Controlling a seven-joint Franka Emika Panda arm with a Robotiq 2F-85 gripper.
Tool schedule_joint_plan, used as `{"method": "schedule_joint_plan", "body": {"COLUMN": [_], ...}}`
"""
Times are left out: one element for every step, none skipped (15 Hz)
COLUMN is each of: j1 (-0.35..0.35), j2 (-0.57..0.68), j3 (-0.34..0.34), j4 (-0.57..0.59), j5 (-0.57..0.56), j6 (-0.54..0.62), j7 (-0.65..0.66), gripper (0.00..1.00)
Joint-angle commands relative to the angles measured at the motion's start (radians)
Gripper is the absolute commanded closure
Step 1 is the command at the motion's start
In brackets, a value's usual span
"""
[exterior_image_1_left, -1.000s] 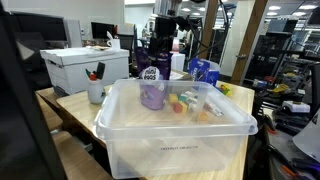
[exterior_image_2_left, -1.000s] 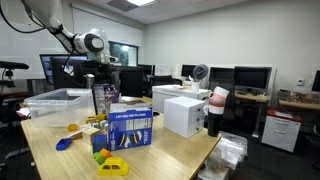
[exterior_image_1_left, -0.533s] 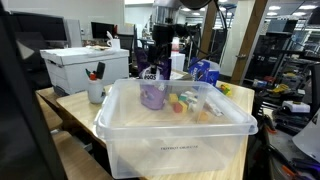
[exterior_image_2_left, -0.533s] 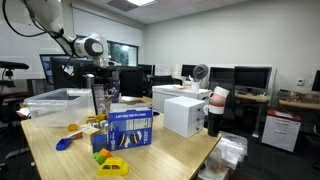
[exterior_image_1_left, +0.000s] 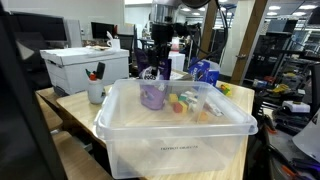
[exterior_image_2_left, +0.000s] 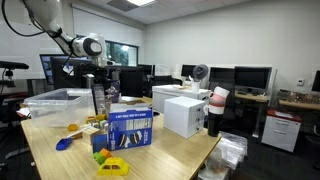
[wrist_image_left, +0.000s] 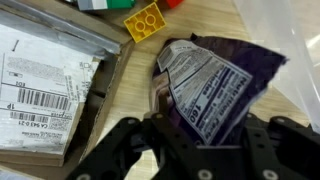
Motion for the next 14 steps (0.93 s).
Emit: {"method": "schedule_joint_plan", "body": {"j1": [0.006,0.006,0.007,0.006,0.006,0.007,0.008,0.008,0.008,0.008,0.008,0.007,0.007,0.008], "j2": [-0.031,-0.031,-0.032,-0.033,-0.033,-0.033,-0.034,-0.037,-0.040,-0.046,-0.050,-0.064,-0.080,-0.089], "j3": [0.000,0.000,0.000,0.000,-0.001,-0.001,-0.002,-0.002,-0.002,-0.003,-0.003,-0.002,-0.001,0.000], "j4": [-0.029,-0.029,-0.032,-0.033,-0.034,-0.037,-0.039,-0.043,-0.045,-0.048,-0.048,-0.051,-0.052,-0.048], "j5": [0.010,0.009,0.007,0.007,0.007,0.005,0.004,0.004,0.004,0.003,0.004,0.007,0.011,0.013], "j6": [-0.003,-0.003,-0.003,-0.002,-0.003,-0.003,-0.002,-0.004,-0.003,-0.008,-0.013,-0.015,-0.015,-0.023], "j7": [0.009,0.009,0.013,0.013,0.014,0.017,0.020,0.023,0.025,0.029,0.030,0.034,0.040,0.046], "gripper": [0.75,0.82,0.90,0.95,0.97,0.98,1.00,0.98,0.98,0.98,0.97,0.98,0.97,0.97]}}
